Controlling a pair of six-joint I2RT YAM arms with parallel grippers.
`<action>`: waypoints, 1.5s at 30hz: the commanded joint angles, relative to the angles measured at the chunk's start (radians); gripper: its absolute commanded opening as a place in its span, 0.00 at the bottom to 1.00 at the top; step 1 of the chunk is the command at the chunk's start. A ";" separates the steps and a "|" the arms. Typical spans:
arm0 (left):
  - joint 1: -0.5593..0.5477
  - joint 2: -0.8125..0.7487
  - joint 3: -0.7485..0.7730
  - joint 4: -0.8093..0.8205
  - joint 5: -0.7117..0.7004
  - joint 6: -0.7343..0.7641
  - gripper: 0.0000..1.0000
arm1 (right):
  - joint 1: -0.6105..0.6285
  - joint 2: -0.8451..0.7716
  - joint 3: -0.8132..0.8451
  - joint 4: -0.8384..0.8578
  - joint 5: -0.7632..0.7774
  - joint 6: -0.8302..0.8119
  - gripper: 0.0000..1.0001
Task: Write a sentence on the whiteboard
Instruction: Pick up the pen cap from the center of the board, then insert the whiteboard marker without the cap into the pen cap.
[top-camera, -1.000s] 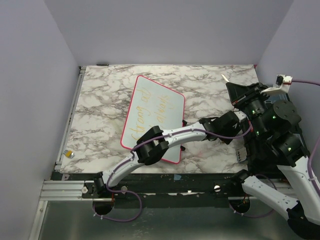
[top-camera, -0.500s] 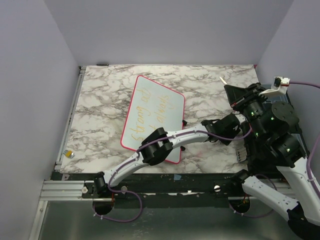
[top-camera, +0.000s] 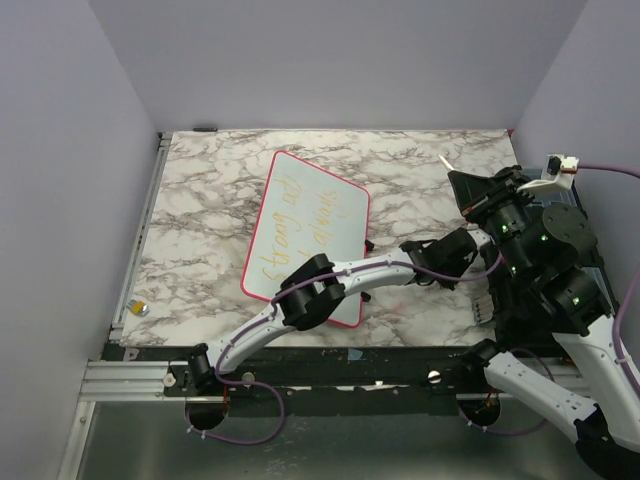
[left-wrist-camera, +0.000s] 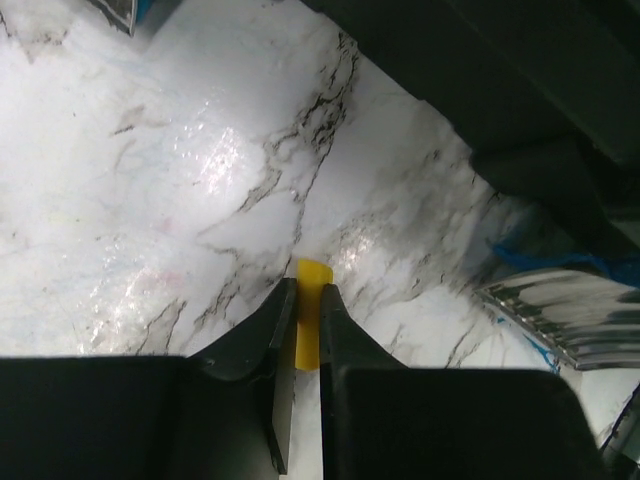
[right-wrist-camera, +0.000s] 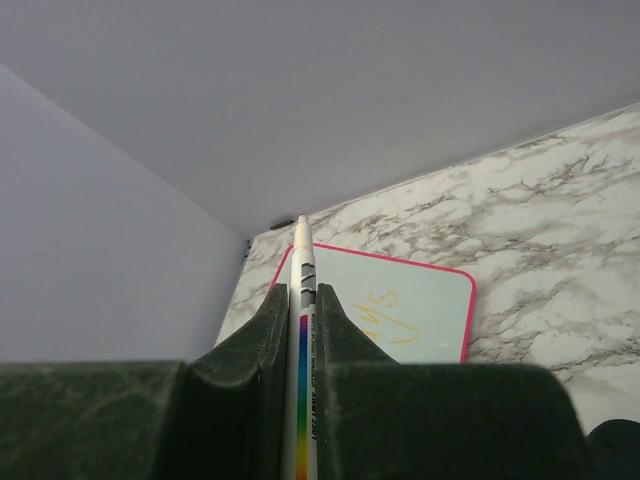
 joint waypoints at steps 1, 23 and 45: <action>0.013 -0.101 -0.116 0.024 0.038 -0.037 0.00 | 0.004 -0.005 -0.011 -0.009 0.004 -0.003 0.01; 0.057 -0.649 -0.592 0.285 -0.052 -0.172 0.00 | 0.004 -0.015 0.025 -0.056 0.034 -0.027 0.01; 0.391 -0.956 -1.243 1.117 0.211 -0.844 0.00 | 0.003 -0.036 -0.006 -0.057 -0.002 -0.035 0.01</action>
